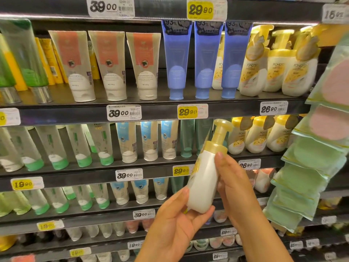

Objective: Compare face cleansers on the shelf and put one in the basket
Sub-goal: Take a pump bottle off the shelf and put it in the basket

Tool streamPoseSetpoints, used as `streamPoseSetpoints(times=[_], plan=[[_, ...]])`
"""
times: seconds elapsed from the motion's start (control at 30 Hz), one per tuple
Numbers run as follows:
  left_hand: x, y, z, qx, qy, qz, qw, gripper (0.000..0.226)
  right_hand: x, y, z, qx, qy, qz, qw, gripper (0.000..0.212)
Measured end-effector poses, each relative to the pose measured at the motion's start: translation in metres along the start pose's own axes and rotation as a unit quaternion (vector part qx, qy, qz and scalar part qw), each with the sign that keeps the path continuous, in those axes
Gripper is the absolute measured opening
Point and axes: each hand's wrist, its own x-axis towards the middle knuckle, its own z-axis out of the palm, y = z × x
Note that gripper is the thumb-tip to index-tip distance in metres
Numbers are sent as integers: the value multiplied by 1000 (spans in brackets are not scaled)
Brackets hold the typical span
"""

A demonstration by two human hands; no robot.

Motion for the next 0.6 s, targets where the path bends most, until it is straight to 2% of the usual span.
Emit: streamPoseSetpoints(times=[0.13, 0.2, 0.27, 0.37, 0.43, 0.6], plan=[[1, -1, -1, 7, -2, -1, 1000, 74, 1, 0, 0, -19, 14, -4, 1000, 48], [0, -1, -2, 7, -2, -10, 1000, 75, 0, 1, -1, 2, 19, -5, 1000, 49], [-1, 2, -2, -3, -6, -31, 1000, 74, 0, 2, -1, 43, 16, -1, 999, 41], [-4, 8, -2, -7, -24, -60, 998, 59, 0, 5, -1, 114, 12, 4, 993, 27], [-6, 9, -1, -8, -36, -68, 997, 43, 0, 6, 0, 127, 6, 4, 992, 26], [-4, 6, -3, 47, -14, -27, 998, 45, 0, 8, -1, 99, -29, 13, 995, 37]])
